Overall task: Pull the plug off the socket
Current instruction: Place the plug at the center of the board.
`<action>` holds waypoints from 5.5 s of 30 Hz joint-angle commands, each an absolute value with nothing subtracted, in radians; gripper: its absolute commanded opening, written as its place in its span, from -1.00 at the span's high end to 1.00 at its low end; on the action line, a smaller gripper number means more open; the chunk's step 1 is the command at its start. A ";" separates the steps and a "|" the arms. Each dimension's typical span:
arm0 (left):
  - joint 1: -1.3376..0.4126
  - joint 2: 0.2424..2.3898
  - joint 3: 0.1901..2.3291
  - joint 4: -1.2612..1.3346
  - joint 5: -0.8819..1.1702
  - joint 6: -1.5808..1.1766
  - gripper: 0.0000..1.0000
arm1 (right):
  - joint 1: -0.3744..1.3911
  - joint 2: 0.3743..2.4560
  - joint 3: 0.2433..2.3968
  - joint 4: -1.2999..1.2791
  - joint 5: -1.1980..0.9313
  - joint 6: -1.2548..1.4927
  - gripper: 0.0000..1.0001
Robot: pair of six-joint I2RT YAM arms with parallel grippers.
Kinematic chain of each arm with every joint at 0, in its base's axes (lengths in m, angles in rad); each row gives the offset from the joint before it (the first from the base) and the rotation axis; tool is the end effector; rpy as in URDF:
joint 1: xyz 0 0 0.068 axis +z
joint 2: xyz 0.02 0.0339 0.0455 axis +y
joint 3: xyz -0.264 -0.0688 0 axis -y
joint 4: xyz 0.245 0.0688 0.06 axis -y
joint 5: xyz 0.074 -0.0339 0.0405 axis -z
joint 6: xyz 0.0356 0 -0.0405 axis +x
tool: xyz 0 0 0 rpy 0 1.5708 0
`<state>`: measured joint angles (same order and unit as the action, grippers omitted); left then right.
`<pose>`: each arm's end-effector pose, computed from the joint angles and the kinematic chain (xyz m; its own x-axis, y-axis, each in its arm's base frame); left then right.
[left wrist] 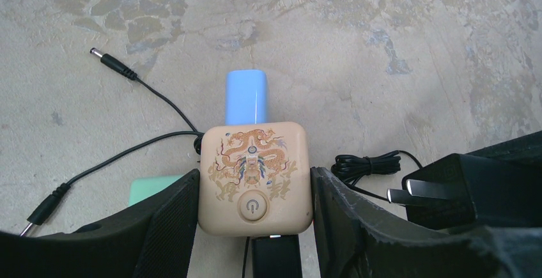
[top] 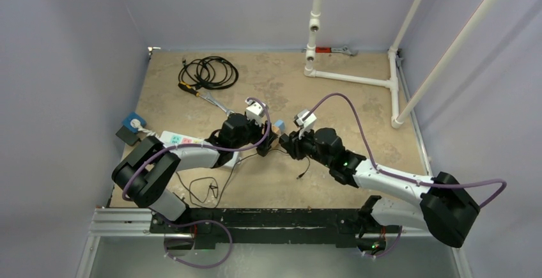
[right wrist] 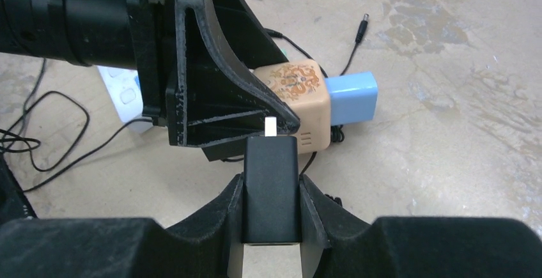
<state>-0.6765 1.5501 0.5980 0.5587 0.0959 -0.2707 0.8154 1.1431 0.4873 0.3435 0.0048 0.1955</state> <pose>0.2369 -0.1946 0.1707 -0.4731 0.0385 -0.8802 0.5870 0.7587 -0.2823 0.1685 0.1787 0.2182 -0.3474 -0.0856 -0.9338 -0.6701 0.7192 0.1834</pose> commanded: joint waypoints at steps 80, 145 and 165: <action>-0.652 1.556 0.584 0.444 -0.064 -0.270 1.00 | 0.798 1.192 0.542 0.368 -0.095 0.228 1.00; -0.561 1.121 0.369 0.492 -0.311 -0.329 1.00 | 0.284 1.054 1.007 -0.228 0.792 0.290 1.00; -0.561 1.133 0.370 0.497 -0.305 -0.331 1.00 | 0.106 1.345 0.846 -0.016 0.366 0.398 1.00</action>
<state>-0.5652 1.1477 0.3618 0.4313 -0.2886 -0.3336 0.1265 1.3121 0.8539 -0.1032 0.4240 0.3645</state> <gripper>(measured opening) 0.574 0.322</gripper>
